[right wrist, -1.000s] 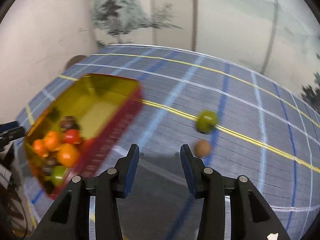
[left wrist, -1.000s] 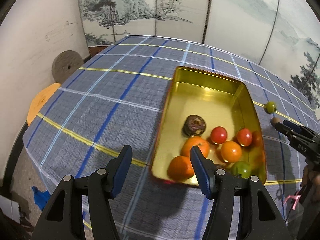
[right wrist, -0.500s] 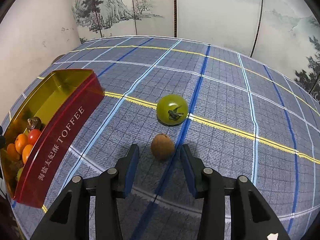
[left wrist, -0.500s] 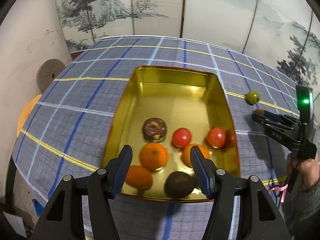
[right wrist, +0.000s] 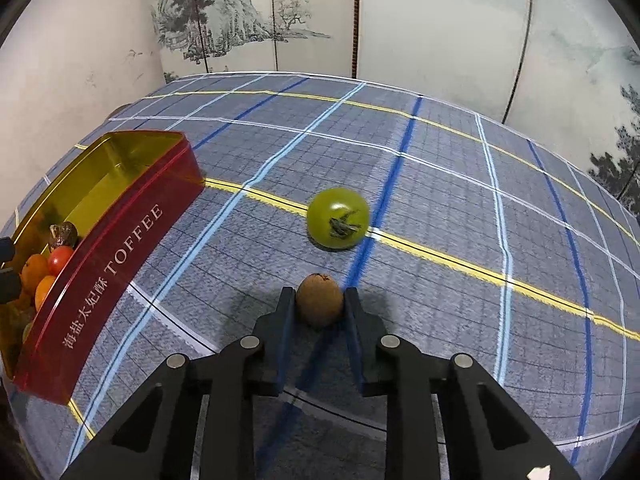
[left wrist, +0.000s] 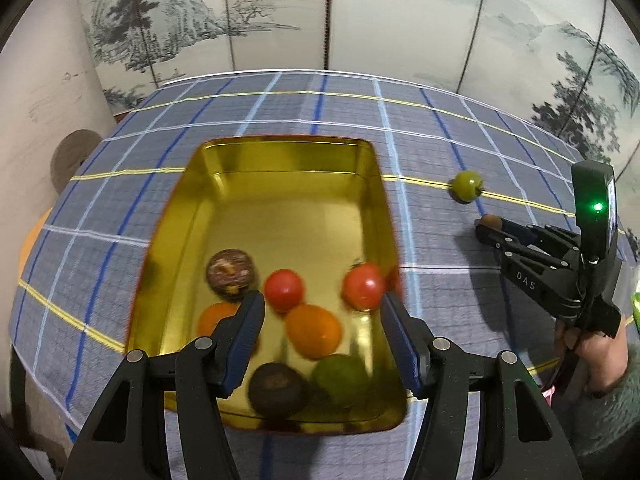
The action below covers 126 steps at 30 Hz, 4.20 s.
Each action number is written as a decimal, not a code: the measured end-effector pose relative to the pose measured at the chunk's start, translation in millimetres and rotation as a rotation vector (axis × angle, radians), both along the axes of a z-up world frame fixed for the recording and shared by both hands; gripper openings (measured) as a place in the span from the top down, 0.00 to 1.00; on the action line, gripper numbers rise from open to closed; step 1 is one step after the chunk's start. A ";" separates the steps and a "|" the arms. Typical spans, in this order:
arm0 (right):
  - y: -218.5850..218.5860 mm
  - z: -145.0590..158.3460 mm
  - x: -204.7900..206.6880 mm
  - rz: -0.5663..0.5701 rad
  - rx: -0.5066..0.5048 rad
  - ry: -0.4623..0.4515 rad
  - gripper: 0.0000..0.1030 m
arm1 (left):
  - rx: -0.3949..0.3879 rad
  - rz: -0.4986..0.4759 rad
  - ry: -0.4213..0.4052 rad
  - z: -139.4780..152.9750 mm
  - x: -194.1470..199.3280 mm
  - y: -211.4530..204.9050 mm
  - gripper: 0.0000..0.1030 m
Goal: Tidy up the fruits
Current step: 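Move the right gripper to the small brown kiwi and grasp it, then move the left gripper to the green tomato and grasp it, then carry the green tomato into the gold tin with the left gripper and release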
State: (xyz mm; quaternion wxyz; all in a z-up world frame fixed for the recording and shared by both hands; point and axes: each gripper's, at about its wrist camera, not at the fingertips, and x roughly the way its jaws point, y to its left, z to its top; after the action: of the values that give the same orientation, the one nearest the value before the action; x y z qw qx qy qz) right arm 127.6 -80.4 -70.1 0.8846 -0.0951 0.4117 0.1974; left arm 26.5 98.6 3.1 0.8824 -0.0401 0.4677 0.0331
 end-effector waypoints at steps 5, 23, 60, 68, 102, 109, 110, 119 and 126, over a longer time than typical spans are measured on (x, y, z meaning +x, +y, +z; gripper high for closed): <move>-27.9 0.4 3.0 -0.053 0.007 0.003 0.79 | -0.011 -0.032 -0.006 0.4 13.3 -23.1 0.41; -129.3 -0.1 23.7 -0.208 -0.004 0.001 0.79 | -0.026 -0.111 0.009 -8.2 66.6 -92.5 0.41; -155.2 0.0 22.3 -0.238 0.013 0.008 0.76 | -0.022 -0.143 0.031 -57.9 143.2 -139.1 0.64; -154.4 0.0 22.2 -0.239 0.008 0.006 0.76 | -0.009 -0.140 0.044 -56.5 115.0 -132.0 0.64; -154.9 -0.1 22.5 -0.240 -0.006 0.002 0.76 | -0.004 -0.025 -0.017 -7.3 64.3 -64.0 0.64; -154.5 -0.2 22.7 -0.239 -0.008 0.002 0.76 | -0.025 0.002 -0.034 3.1 59.2 -39.6 0.64; -154.8 -0.2 22.8 -0.239 -0.009 0.001 0.76 | -0.022 0.006 -0.037 4.2 58.3 -37.1 0.64; -154.9 -0.2 22.6 -0.239 -0.014 0.000 0.77 | -0.018 0.060 -0.029 5.0 56.1 -3.4 0.64; -154.7 -0.2 22.8 -0.239 -0.014 0.000 0.77 | 0.021 0.107 -0.003 -5.8 54.9 25.7 0.64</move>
State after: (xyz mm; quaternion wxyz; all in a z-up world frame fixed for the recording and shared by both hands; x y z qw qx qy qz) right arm 150.4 -235.1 -70.4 0.9012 -0.0516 0.4213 0.0875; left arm 81.4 124.3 -2.7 0.8805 -0.0556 0.4630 0.0849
